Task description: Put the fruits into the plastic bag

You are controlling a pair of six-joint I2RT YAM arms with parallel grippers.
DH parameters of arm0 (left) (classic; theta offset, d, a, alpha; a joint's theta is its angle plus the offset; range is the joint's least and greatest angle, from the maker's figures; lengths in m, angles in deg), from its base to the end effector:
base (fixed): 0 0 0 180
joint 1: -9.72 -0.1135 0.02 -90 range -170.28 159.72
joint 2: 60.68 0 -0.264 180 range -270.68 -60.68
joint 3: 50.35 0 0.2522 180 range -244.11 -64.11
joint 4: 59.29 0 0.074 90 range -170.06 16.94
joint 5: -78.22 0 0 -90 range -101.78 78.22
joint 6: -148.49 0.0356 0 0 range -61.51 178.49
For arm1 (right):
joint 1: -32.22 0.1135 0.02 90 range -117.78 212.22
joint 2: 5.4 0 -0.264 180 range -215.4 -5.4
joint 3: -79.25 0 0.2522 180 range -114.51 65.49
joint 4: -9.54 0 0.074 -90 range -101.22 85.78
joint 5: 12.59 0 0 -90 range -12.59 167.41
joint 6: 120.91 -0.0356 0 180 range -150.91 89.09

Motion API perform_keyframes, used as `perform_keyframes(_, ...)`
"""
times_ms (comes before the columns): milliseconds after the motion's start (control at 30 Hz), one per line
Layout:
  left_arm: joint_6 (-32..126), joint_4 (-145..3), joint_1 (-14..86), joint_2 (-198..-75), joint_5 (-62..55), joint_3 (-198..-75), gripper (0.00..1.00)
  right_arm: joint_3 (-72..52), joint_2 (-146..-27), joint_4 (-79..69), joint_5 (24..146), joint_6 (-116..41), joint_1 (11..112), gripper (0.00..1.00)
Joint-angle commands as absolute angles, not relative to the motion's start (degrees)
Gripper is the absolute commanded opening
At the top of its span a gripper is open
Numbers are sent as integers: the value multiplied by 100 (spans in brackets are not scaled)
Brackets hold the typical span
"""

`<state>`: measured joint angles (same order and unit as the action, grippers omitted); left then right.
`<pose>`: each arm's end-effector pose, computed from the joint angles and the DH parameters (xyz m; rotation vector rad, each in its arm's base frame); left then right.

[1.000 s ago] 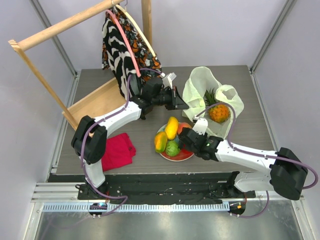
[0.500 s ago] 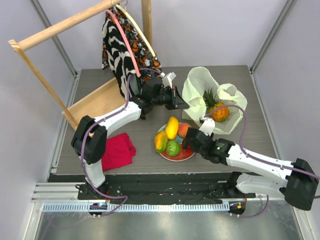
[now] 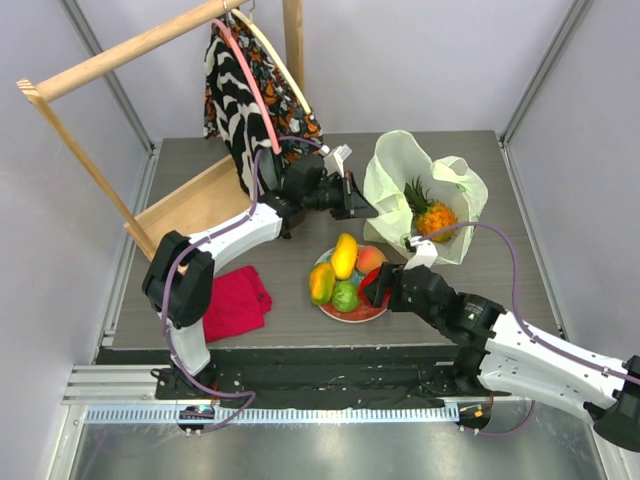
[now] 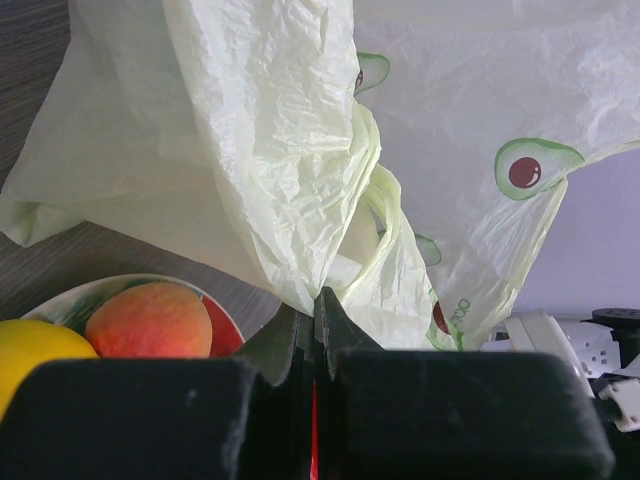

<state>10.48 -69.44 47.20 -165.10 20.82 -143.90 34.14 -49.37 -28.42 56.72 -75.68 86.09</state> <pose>0.3300 -0.2772 0.2843 0.2342 2.1935 -1.4729 0.1092 0.1283 0.2375 0.0260 2.2254 0.5776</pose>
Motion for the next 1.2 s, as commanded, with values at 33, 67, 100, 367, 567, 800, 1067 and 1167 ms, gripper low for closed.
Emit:
perform_keyframes(33,1015,-6734,4672,-16518,2162,-14400,0,3333,-4653,-1812,7071,-6493,8662,1)
perform_keyframes(67,1015,-6743,4672,-16527,2153,-14400,0,3254,-4645,-1723,7273,-6283,8689,1)
perform_keyframes(100,1015,-6743,4672,-16527,2162,-14400,0,3210,-4644,-1636,7649,-6229,8724,1)
perform_keyframes(367,1068,-6804,4672,-16510,2136,-14418,0,2341,-4724,-1423,8313,-5772,8812,1)
perform_keyframes(567,1121,-6892,4672,-16474,2136,-14400,0,1760,-4863,-1731,7102,-5315,8786,1)
perform_keyframes(800,1226,-7033,4681,-16413,2109,-14391,0,1215,-5470,-1898,6546,-5183,8189,1)
perform_keyframes(1067,1244,-7042,4672,-16360,2109,-14365,0,986,-5392,-2100,6519,-5218,6862,1)
perform_keyframes(1167,1252,-7042,4672,-16334,2109,-14356,0,986,-5392,-2171,6440,-5262,6450,1)
